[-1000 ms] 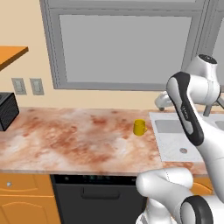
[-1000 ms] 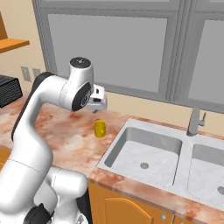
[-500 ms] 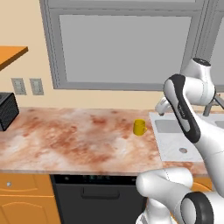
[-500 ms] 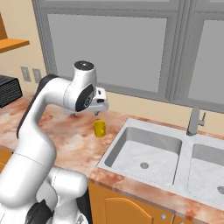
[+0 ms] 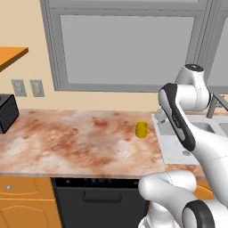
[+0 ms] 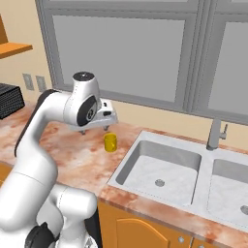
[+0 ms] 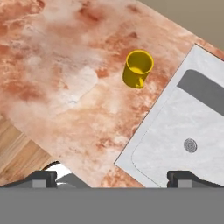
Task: Clear the mugs and bowl far away from the sink.
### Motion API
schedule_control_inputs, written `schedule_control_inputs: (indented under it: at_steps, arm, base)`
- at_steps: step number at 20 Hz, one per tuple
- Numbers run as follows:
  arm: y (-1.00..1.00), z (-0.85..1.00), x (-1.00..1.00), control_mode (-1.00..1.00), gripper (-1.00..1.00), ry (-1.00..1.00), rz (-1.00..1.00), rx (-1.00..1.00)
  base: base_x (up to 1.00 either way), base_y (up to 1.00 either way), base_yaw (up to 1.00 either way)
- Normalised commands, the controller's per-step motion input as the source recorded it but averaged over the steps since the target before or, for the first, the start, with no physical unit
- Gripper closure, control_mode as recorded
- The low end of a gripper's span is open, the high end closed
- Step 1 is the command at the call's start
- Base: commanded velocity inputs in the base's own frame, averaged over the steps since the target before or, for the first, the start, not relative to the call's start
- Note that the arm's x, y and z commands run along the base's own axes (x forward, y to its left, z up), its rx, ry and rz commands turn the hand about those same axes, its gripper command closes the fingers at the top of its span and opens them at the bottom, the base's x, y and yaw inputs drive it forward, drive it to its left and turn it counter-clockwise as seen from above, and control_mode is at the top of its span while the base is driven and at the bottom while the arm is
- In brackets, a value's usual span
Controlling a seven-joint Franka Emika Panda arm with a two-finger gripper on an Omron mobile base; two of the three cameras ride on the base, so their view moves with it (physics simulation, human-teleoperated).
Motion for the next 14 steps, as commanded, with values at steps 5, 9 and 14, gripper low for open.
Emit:
schedule_control_inputs:
  at_steps: [5, 9, 14]
  arm:
    - [0.04, -0.17, 0.00, -1.00, -1.00, 0.00, 0.00, -0.07]
    - [0.01, -0.23, 0.00, -1.00, -1.00, 0.07, 0.00, -0.06]
    - [0.00, -0.26, 0.00, -1.00, -1.00, 0.09, 0.00, -0.02]
  base:
    - [0.00, 0.00, 0.00]
    - [0.00, 0.00, 0.00]
    - [0.00, 0.00, 0.00]
